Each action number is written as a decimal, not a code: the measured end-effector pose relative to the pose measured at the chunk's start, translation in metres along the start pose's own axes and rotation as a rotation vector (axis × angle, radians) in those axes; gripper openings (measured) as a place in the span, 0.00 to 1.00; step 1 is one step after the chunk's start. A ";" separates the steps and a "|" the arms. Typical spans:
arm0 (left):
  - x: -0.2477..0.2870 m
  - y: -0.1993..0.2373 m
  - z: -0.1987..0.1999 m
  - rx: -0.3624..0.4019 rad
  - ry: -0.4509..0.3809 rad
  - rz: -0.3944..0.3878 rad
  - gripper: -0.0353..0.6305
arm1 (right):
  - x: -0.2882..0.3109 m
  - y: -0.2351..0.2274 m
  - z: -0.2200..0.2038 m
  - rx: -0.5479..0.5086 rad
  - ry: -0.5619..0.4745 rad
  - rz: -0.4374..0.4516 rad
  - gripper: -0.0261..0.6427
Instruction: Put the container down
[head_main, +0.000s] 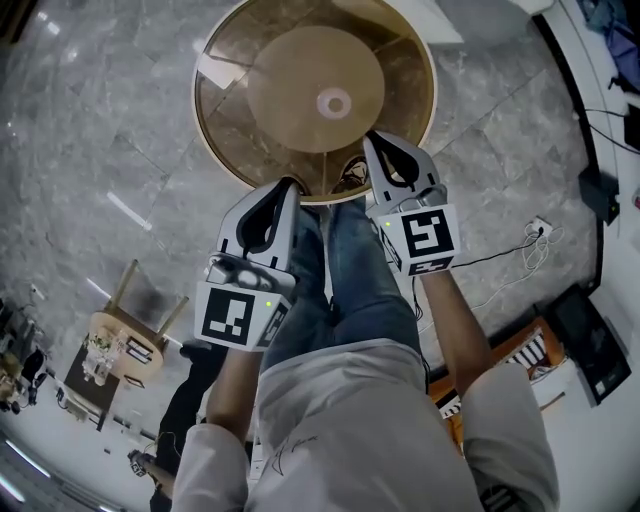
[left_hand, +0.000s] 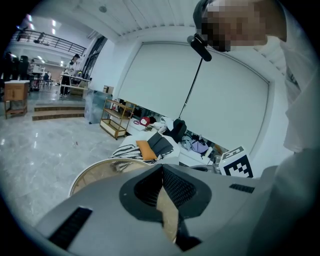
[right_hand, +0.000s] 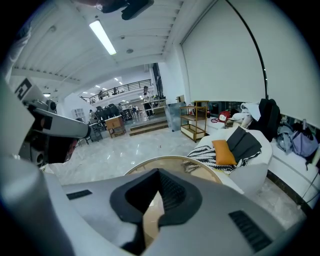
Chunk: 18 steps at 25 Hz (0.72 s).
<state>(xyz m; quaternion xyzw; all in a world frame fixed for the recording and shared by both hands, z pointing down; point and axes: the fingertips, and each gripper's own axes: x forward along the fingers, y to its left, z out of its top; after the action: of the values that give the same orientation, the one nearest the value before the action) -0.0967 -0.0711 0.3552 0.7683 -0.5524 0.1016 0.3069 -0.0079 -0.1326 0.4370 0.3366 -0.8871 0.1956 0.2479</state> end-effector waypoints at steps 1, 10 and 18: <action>-0.001 -0.001 0.002 0.000 -0.001 -0.001 0.08 | -0.003 0.000 0.002 -0.003 0.001 0.000 0.06; -0.010 -0.013 0.024 0.012 -0.020 -0.010 0.08 | -0.023 0.011 0.027 -0.017 -0.001 0.024 0.06; -0.019 -0.015 0.038 0.013 -0.030 -0.015 0.08 | -0.038 0.021 0.046 -0.033 -0.004 0.048 0.06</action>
<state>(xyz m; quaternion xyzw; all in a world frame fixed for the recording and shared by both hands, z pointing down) -0.0969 -0.0753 0.3097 0.7760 -0.5504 0.0914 0.2942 -0.0115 -0.1225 0.3744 0.3113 -0.8986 0.1862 0.2469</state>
